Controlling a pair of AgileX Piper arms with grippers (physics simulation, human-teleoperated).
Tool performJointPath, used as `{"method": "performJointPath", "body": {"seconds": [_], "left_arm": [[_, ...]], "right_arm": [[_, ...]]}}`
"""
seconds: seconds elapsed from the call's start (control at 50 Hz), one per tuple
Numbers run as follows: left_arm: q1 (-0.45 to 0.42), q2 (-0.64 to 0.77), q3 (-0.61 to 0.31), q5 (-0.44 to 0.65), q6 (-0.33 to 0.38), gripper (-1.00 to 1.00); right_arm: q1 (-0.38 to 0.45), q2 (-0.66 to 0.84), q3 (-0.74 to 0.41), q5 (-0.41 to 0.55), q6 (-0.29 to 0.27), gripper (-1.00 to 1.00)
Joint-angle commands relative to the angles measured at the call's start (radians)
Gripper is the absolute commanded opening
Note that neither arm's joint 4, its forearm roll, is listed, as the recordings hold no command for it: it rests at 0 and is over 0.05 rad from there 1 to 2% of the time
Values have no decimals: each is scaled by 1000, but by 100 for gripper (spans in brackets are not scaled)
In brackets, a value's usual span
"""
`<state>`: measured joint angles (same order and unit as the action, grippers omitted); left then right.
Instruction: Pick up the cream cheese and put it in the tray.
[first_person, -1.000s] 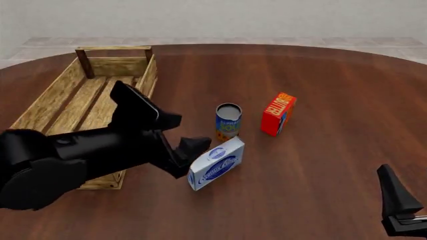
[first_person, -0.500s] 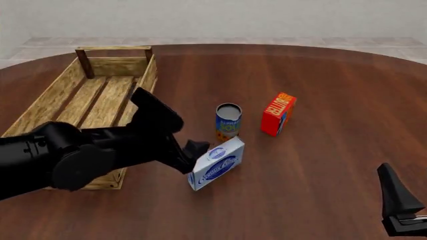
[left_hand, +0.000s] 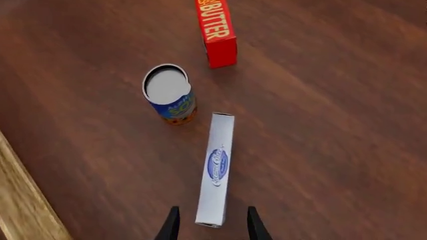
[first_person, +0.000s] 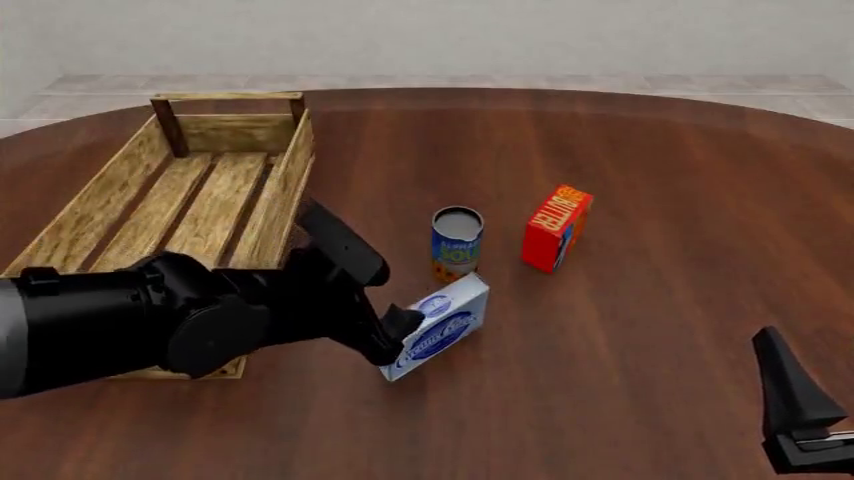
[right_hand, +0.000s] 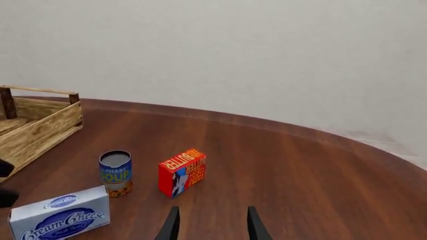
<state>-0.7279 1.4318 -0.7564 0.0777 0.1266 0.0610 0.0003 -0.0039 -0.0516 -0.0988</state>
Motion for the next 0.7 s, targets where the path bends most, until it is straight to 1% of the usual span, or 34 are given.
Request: {"method": "performJointPath", "body": {"seconds": [0.02,0.08,0.12,0.48,0.6,0.7], "left_arm": [[-18,34,-8,1,22,100],[-18,48,-10,-3,27,100],[-10,72,-8,-9,53,100],[21,119,-40,-5,84,100],[24,152,-27,-29,100,100],[27,159,-29,-26,105,100]], "right_arm": [[3,0,2,1,-1,100],[2,0,2,1,-2,100],[3,0,3,2,-1,100],[7,0,3,7,-3,100],[8,0,3,8,-2,100],[8,0,3,9,-2,100]]}}
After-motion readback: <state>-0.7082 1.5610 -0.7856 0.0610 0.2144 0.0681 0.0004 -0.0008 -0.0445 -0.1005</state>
